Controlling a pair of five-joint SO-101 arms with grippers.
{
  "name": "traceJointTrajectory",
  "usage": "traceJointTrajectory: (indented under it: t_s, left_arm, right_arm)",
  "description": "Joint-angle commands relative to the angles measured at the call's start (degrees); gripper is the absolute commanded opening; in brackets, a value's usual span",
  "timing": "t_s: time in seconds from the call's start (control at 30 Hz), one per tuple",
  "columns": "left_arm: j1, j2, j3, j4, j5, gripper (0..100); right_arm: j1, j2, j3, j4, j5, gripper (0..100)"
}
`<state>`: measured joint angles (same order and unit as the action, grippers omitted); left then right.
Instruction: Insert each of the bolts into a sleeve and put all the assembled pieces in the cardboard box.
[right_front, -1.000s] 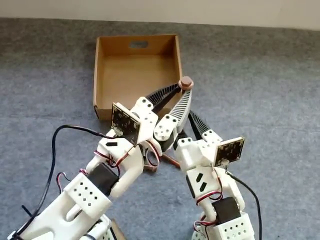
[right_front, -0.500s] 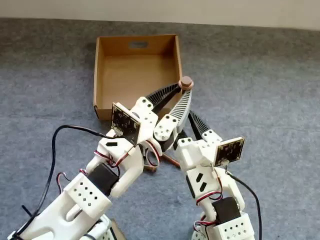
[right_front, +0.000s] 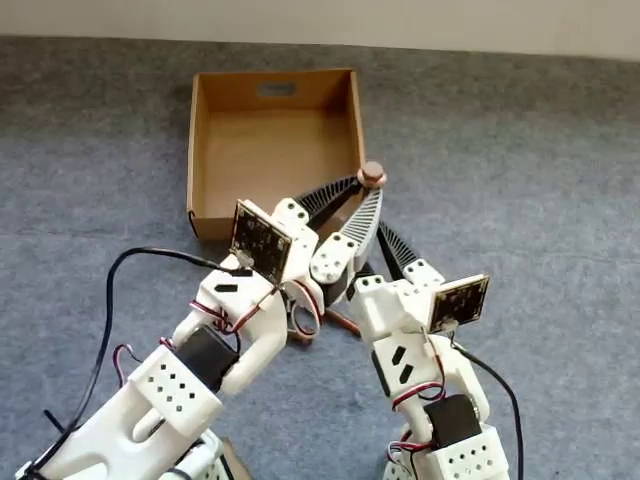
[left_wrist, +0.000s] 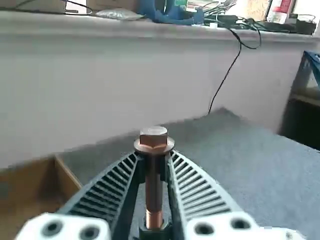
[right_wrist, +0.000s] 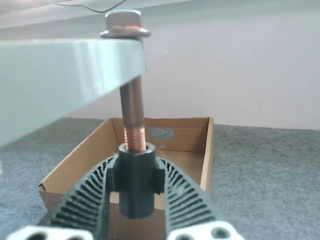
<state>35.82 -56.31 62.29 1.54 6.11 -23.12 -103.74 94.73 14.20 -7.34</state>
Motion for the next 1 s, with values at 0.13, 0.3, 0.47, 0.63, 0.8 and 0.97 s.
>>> traceJointTrajectory:
  t_s: [0.13,0.3,0.47,0.63,0.8,0.97]
  left_arm:
    - [0.7,0.0,-4.0,0.7,0.0,1]
    - [0.7,0.0,-4.1,7.0,0.0,1]
    - [0.7,0.0,-4.2,9.9,0.0,1]
    - [-0.5,0.0,-4.1,10.8,0.0,1]
    - [-4.4,0.0,-5.8,18.1,0.4,9]
    - [-5.1,0.0,-9.9,27.8,0.4,13]
  right_arm:
    - [-0.1,-0.7,-0.5,-0.9,-0.6,0.6]
    - [-0.1,-0.7,-0.5,-0.9,-0.6,0.6]
    - [-0.1,-0.7,0.8,-0.8,-0.6,0.6]
    - [1.0,-0.7,1.0,-0.9,-0.6,0.6]
    - [2.8,-0.7,0.8,-0.9,-0.6,0.6]
    - [2.8,-0.7,0.8,-0.9,-0.6,0.6]
